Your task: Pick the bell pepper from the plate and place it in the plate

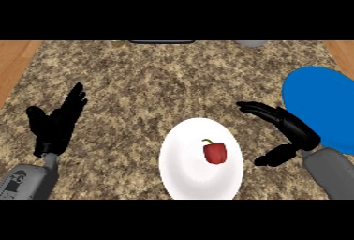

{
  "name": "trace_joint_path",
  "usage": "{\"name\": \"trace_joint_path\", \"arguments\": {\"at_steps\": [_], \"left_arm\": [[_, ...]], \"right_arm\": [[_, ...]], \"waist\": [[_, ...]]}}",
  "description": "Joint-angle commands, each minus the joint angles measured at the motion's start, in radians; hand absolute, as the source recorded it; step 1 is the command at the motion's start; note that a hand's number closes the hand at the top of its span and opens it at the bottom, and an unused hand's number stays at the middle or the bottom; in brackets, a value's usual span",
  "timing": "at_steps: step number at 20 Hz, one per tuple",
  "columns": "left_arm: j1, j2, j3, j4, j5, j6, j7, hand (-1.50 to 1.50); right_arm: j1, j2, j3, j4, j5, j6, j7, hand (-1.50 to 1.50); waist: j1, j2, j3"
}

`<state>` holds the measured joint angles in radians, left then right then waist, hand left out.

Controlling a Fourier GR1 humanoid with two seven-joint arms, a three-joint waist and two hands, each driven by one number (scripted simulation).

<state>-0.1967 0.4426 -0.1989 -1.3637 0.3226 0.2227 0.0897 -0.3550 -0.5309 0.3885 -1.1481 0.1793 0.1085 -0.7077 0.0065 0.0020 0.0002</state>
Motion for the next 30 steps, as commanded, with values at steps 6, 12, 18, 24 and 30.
{"name": "trace_joint_path", "arguments": {"at_steps": [6,12,18,24,30], "left_arm": [[0.002,-0.042,0.035,0.053,-0.034,-0.033,-0.024,0.00],[-0.032,-0.065,0.047,0.040,-0.074,-0.013,0.003,0.00],[-0.022,-0.060,0.090,0.071,-0.064,-0.075,0.003,0.00],[0.048,-0.089,0.080,-0.001,-0.116,-0.061,0.006,0.00],[0.025,-0.117,0.121,-0.023,-0.149,-0.091,0.051,0.00]], "right_arm": [[0.027,0.026,0.091,-0.256,0.193,0.013,0.312,-1.50],[-0.019,0.030,0.127,-0.192,0.325,0.088,0.391,-1.50],[0.041,0.012,0.140,-0.360,0.450,0.118,0.542,-1.50],[-0.051,0.132,0.163,-0.207,0.580,0.173,0.593,-1.50],[-0.010,0.180,0.130,-0.202,0.673,0.232,0.575,-1.50]], "waist": [[-0.018,-0.004,-0.002],[-0.008,-0.001,-0.001],[-0.015,-0.004,-0.001],[-0.001,-0.002,0.000],[-0.005,-0.002,0.000]]}}
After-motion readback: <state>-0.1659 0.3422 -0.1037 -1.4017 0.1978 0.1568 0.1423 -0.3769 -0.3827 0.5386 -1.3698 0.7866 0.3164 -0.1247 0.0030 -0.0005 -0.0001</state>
